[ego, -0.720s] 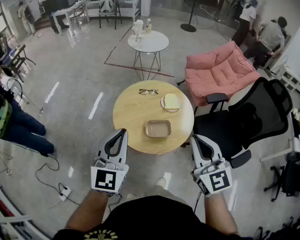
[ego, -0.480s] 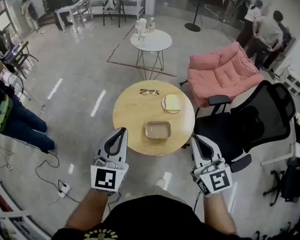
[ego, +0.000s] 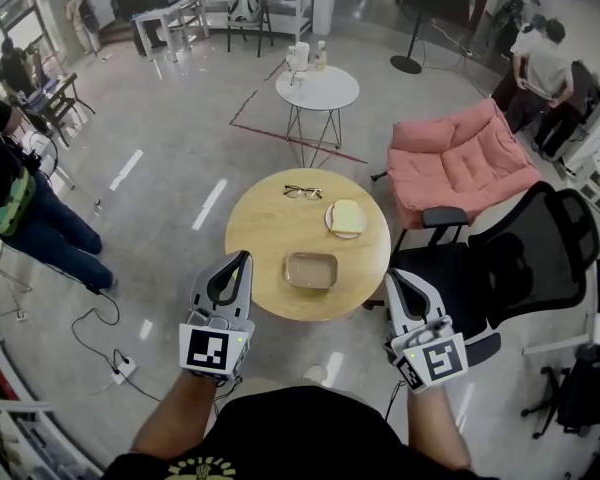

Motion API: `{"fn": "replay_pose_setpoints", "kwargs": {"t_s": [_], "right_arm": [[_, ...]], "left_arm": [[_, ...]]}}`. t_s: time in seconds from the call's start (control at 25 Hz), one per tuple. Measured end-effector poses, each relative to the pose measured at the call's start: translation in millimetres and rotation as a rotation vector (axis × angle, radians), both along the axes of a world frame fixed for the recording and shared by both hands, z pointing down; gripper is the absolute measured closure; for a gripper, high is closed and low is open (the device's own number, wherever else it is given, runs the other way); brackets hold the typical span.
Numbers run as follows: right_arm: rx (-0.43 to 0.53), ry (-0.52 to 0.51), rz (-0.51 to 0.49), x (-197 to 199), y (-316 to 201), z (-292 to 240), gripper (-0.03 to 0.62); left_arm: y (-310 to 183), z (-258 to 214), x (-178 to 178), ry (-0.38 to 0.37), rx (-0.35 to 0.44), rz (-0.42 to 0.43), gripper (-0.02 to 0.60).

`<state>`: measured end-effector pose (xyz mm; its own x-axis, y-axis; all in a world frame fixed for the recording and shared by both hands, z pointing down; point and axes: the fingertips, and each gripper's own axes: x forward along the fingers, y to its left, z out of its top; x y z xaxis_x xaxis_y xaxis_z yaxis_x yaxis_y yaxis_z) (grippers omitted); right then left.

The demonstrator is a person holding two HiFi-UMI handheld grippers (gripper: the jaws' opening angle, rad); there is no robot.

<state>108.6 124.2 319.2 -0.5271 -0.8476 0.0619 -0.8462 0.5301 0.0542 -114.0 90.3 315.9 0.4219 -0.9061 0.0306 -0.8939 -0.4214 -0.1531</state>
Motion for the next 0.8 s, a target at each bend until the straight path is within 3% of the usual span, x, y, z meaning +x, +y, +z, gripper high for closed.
{"fn": "replay_pose_setpoints", "kwargs": {"t_s": [0.4, 0.8], "right_arm": [[-0.044, -0.025, -0.060, 19, -18, 14, 0.579], [-0.096, -0.025, -0.064, 16, -45, 32, 0.580]], "left_arm": [[0, 7, 17, -0.014, -0.033, -0.044, 0.565], [-25, 27, 22, -0.030, -0.078, -0.018, 0.565]]}}
